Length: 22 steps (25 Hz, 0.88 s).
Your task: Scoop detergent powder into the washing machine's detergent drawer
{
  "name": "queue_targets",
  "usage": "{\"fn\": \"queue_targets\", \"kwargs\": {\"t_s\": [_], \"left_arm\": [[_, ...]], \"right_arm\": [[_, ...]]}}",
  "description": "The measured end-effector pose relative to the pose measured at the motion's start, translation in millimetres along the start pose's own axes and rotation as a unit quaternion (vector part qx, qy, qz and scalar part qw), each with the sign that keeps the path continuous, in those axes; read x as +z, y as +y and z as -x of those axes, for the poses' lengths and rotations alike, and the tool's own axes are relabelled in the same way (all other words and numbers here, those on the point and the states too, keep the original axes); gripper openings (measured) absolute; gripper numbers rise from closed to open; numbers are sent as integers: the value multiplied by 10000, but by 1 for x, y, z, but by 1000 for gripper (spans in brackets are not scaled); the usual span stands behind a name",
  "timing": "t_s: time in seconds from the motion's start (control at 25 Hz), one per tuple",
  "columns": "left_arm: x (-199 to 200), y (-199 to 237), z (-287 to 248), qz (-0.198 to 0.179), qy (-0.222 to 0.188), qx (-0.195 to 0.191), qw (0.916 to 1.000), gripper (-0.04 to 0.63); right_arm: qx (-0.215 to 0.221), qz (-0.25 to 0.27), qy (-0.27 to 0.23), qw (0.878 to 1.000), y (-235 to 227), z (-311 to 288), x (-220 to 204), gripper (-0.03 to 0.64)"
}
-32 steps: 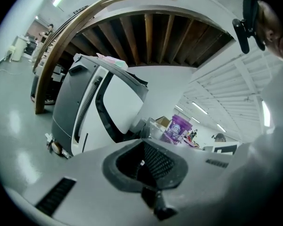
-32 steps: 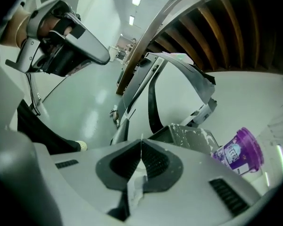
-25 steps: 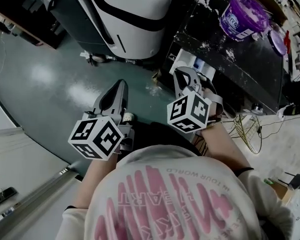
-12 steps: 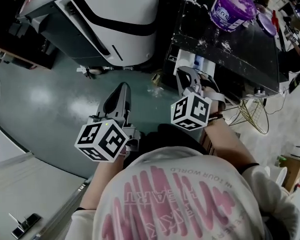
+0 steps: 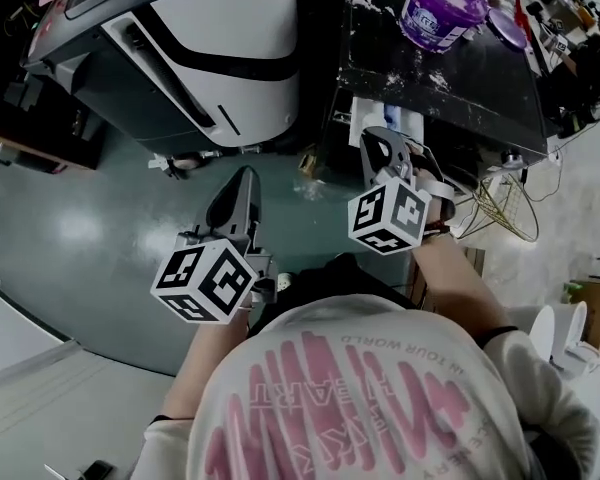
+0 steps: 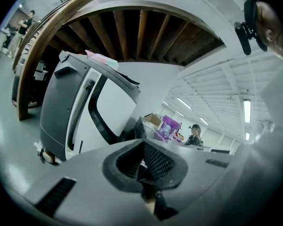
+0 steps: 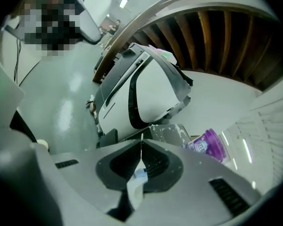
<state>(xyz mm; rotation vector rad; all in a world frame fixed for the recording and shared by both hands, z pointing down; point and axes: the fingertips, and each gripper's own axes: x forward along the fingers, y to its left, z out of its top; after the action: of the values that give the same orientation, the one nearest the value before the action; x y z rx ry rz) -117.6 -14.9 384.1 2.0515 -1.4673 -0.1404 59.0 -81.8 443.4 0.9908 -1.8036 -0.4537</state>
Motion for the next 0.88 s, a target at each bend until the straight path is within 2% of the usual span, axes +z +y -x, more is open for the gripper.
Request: {"fn": "queue_targets", "kwargs": {"t_s": [0.12,0.24,0.32,0.4,0.48,0.56,0.64,0.76,0.88], "left_arm": [[2,-1,5,-39,31,-149,9999,3],[6,-3,9,-132,88,-285,9995,2],[10,-6,8,-181,104,-399,9990,3],[12,-12,5,-236,122,-552,9981,3],[11,-19,3,-279,159,-692,9971,3],[8,-24,4,-305,213,-797,9961,2],[5,-29,6,-328,281,-894,9951,2],[1,-36,7,-376,379,-1050,9930,2],[1,-41,10,-438,424,-1188,9910,2]], "right_arm": [[14,-823,-23,9966,-5,9,0,5],[-86,-1332,-22,9910,-9,16,1,5],[-145,-1942,-47,9808,-12,21,0,5],[-189,-2899,-154,9567,-19,27,-6,5],[-178,-3958,-354,9175,-26,37,-12,5],[-137,-4694,-538,8812,-31,46,-15,5],[-126,-5065,-672,8595,-33,56,-14,5],[-112,-5430,-910,8347,-32,69,-8,5],[36,-5912,-1199,7976,-27,81,1,5]]}}
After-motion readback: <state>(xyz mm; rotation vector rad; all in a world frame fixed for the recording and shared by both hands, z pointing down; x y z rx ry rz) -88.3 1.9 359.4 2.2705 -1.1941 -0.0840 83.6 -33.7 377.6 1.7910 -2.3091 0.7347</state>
